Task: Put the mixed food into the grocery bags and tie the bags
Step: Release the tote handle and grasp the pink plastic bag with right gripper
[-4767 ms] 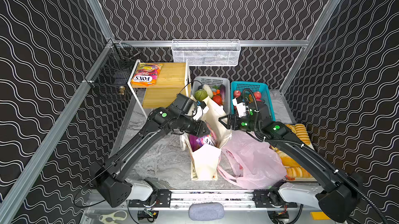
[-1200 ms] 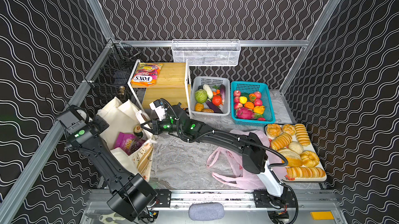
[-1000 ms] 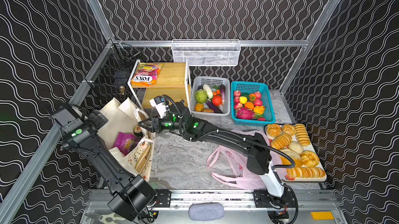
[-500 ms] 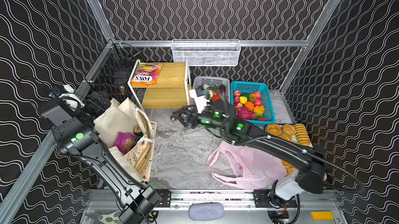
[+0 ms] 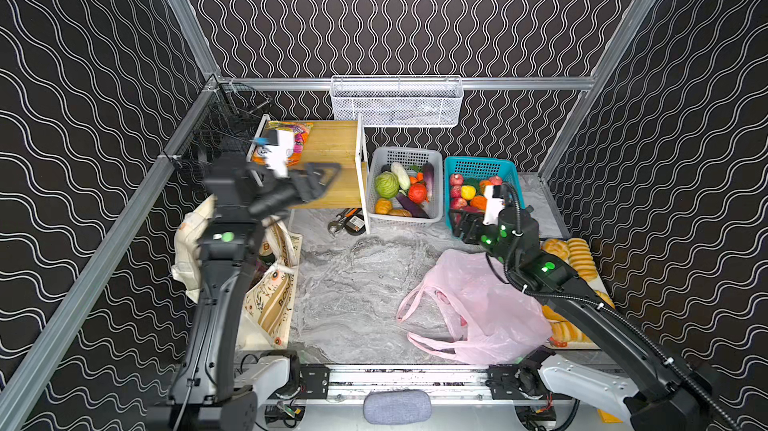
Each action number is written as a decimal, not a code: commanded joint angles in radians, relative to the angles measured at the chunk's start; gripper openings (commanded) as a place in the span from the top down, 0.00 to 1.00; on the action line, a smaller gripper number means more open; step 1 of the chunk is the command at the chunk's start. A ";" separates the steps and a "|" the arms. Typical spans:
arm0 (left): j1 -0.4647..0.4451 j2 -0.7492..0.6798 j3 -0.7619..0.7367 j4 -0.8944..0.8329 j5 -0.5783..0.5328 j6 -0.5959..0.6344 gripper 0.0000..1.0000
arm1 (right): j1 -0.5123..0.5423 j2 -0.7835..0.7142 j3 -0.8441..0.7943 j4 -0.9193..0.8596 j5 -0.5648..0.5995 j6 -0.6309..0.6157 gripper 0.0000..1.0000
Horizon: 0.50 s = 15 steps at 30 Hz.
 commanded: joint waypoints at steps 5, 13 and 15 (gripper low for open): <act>-0.438 0.046 -0.079 -0.090 -0.326 0.165 0.17 | -0.035 0.036 -0.040 -0.407 -0.246 -0.071 0.29; -0.686 0.077 -0.289 0.049 -0.564 0.142 0.20 | 0.165 0.151 -0.109 -0.587 -0.131 0.069 0.24; -0.718 0.102 -0.313 0.091 -0.586 0.128 0.20 | 0.212 0.191 -0.116 -0.599 -0.116 0.091 0.23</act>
